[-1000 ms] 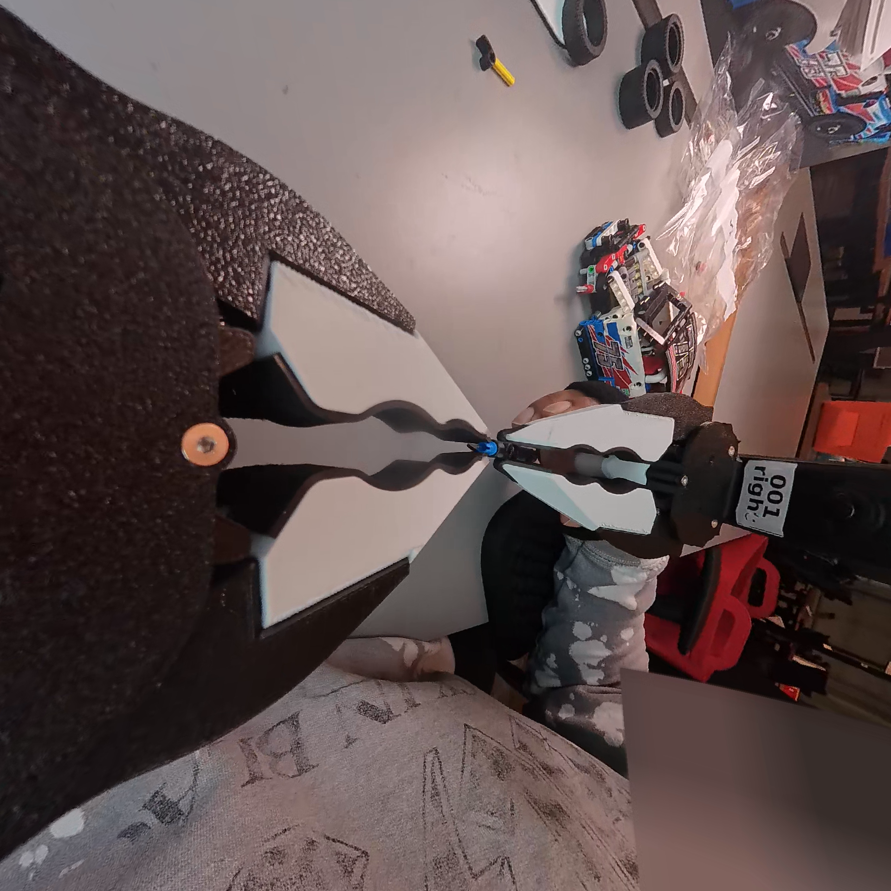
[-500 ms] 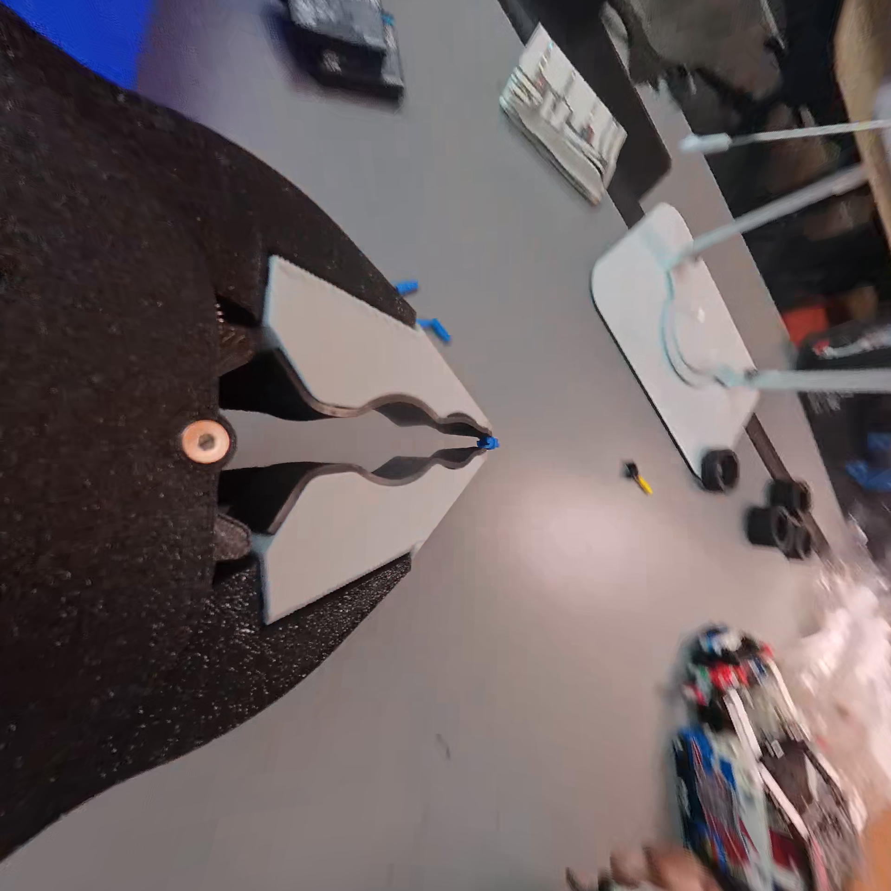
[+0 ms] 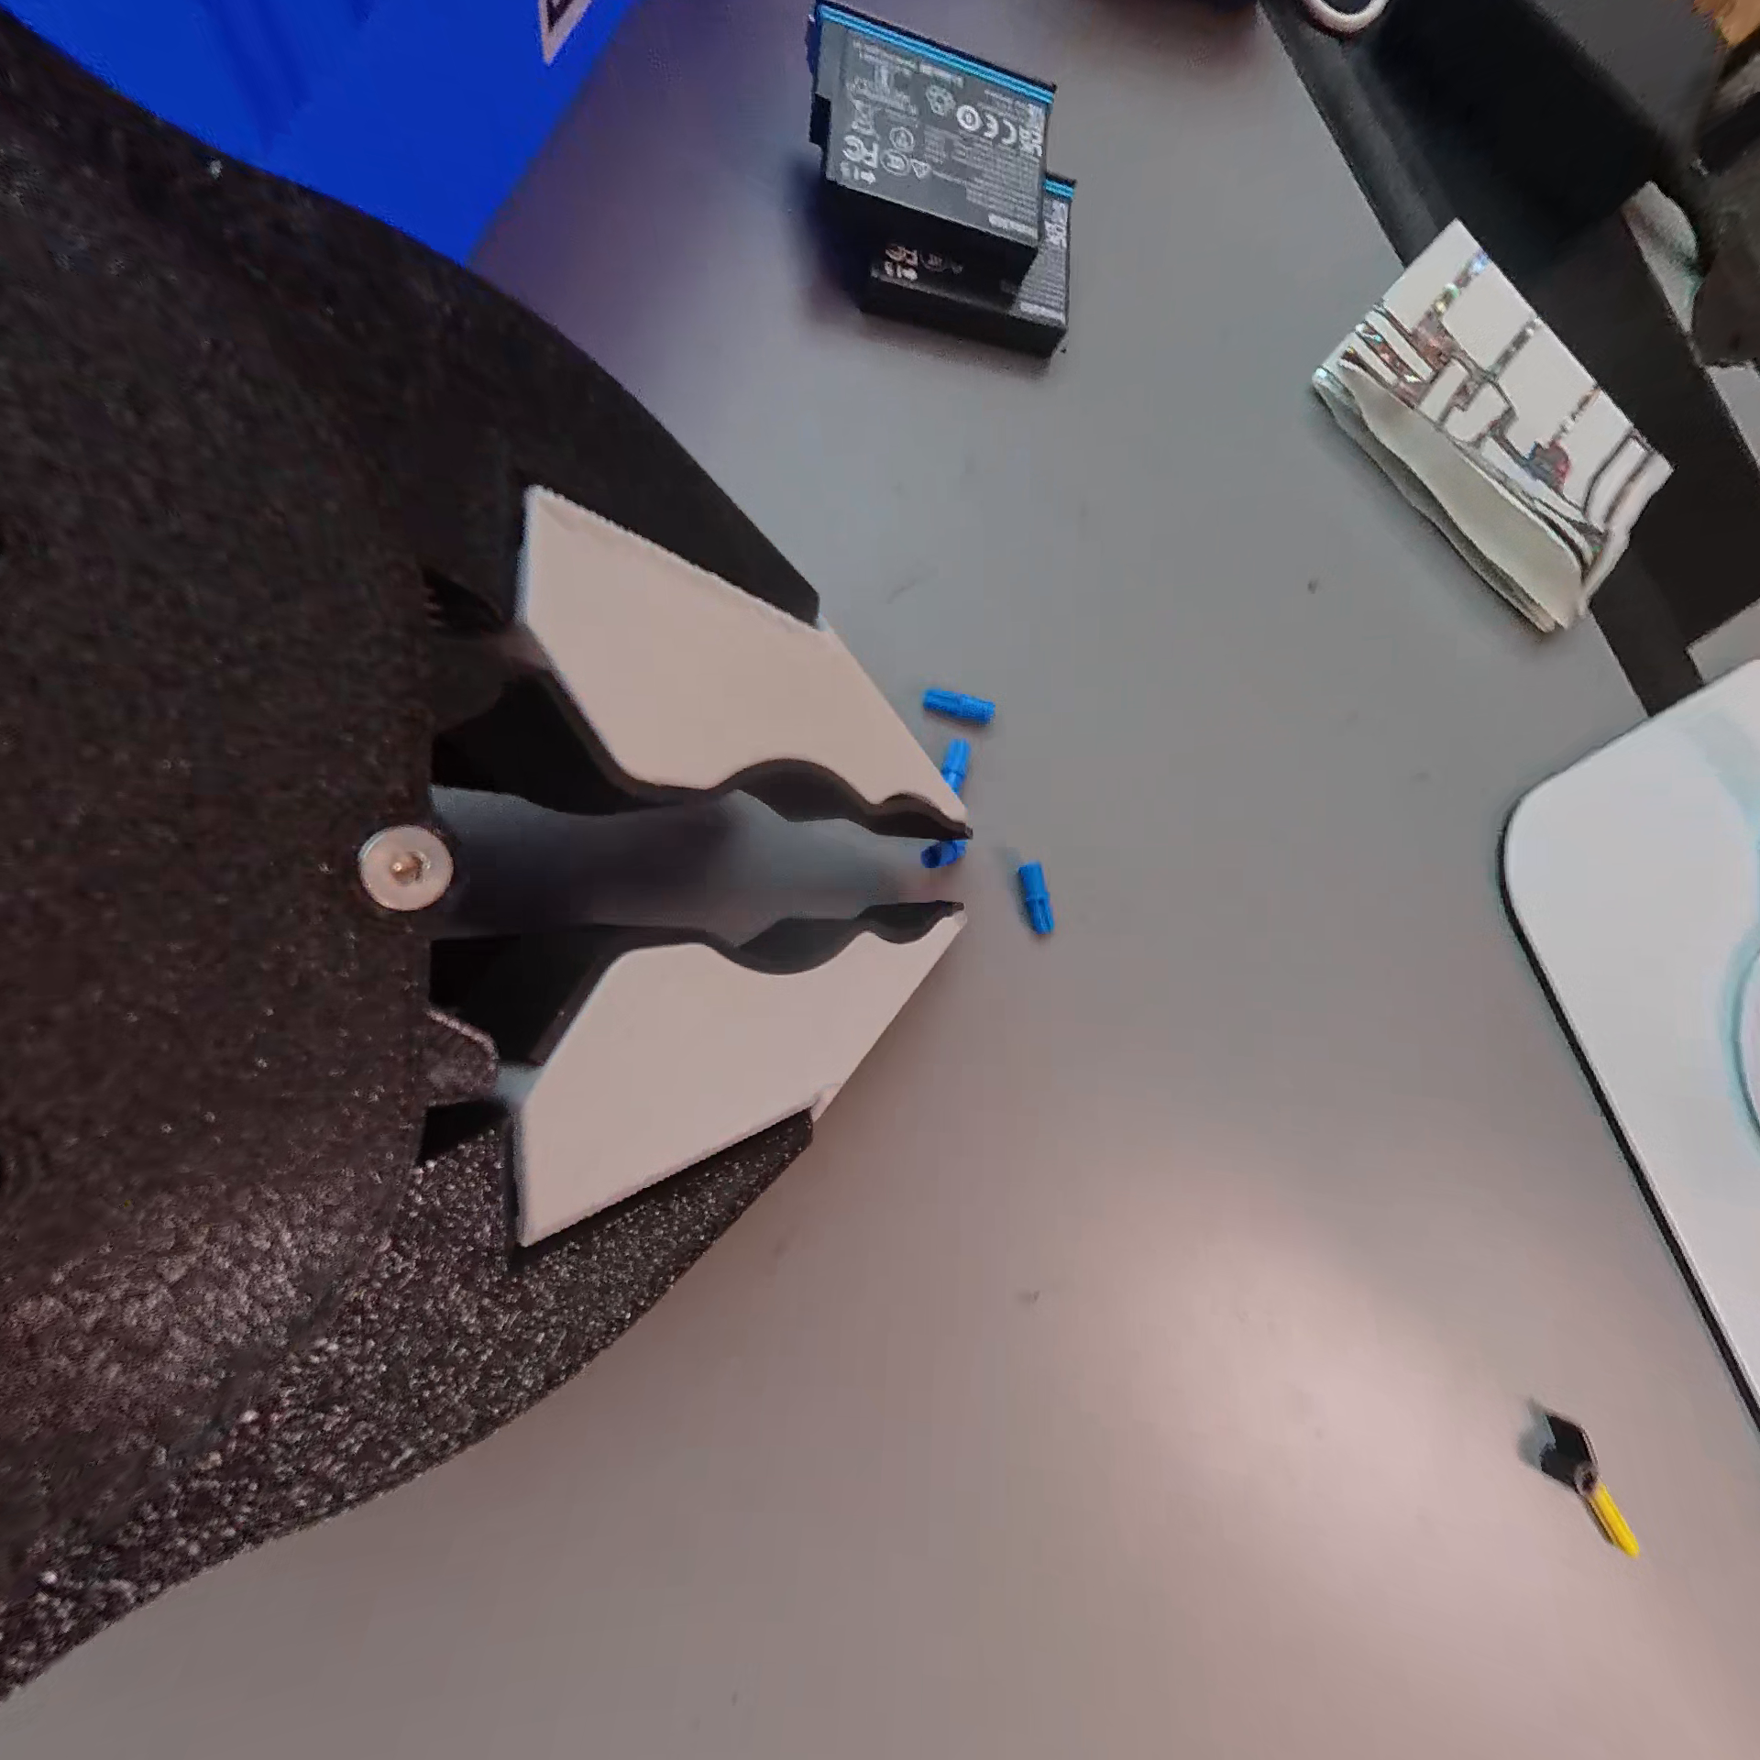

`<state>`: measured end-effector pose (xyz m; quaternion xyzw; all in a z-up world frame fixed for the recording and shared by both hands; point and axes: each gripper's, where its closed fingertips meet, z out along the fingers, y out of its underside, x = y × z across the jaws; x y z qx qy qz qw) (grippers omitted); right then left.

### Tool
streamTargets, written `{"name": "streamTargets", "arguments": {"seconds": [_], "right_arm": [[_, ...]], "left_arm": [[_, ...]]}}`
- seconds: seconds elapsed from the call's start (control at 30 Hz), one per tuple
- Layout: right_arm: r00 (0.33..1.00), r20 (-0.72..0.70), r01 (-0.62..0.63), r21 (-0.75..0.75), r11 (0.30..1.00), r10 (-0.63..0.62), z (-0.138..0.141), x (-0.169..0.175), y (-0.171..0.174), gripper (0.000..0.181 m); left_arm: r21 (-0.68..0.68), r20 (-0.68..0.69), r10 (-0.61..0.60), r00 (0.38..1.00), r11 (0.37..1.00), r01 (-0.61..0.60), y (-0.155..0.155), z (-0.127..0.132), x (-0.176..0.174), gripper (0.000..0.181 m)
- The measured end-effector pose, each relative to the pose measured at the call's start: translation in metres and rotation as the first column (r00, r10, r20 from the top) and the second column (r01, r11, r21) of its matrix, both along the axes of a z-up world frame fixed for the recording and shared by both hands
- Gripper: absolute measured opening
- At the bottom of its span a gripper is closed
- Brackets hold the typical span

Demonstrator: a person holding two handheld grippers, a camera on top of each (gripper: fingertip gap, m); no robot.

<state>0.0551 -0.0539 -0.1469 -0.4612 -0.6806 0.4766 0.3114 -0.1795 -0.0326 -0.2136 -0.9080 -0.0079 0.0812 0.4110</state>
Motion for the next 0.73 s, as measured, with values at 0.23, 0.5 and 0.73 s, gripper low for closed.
{"name": "streamTargets", "arguments": {"seconds": [0.23, 0.5, 0.73], "right_arm": [[0.998, -0.035, 0.06, 0.018, 0.998, -0.059, 0.004, -0.008, 0.007, 0.007], [0.999, -0.025, -0.037, 0.07, 0.997, 0.038, -0.001, -0.014, -0.022, 0.007], [0.988, -0.12, -0.099, -0.013, 0.995, 0.097, 0.021, -0.006, -0.031, 0.02]], "left_arm": [[0.252, 0.229, -0.513, 0.827, 0.852, 0.458, -0.009, 0.046, 0.13, 0.028], [0.341, 0.17, -0.798, 0.578, 0.598, 0.725, -0.044, 0.065, 0.223, 0.017], [0.46, 0.237, -0.835, 0.496, 0.546, 0.7, -0.056, 0.089, 0.218, 0.006]]}}
